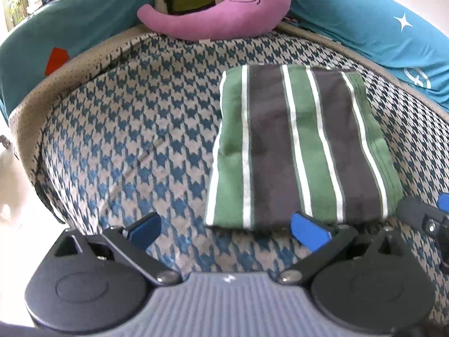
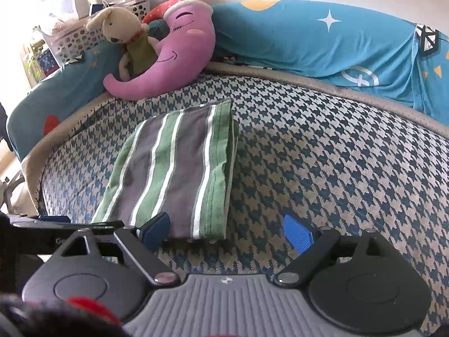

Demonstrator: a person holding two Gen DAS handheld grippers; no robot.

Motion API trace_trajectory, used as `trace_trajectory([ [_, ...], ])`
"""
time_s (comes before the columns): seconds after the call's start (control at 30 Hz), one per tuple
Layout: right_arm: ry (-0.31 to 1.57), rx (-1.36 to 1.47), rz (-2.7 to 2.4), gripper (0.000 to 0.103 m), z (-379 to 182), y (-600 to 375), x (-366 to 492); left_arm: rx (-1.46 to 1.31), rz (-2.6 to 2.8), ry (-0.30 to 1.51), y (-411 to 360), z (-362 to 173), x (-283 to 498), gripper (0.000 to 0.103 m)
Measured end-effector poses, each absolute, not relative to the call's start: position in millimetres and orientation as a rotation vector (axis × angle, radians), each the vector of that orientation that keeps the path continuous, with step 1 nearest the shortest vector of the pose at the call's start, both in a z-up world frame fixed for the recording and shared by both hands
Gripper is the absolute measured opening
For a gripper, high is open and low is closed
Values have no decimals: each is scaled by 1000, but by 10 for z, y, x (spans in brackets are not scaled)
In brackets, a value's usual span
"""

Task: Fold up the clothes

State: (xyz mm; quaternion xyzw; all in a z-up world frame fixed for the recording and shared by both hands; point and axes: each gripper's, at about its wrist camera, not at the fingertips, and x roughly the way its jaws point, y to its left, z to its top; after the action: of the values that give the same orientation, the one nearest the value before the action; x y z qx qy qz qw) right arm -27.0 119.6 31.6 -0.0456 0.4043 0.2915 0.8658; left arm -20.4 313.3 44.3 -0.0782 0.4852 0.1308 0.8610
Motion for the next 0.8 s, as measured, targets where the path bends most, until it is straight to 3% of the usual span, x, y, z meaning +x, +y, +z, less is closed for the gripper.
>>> trace_trajectory([
  [0.8,899,-97,604,89,296,1240,-271,-181,272,1099,3127,317,-150,103],
])
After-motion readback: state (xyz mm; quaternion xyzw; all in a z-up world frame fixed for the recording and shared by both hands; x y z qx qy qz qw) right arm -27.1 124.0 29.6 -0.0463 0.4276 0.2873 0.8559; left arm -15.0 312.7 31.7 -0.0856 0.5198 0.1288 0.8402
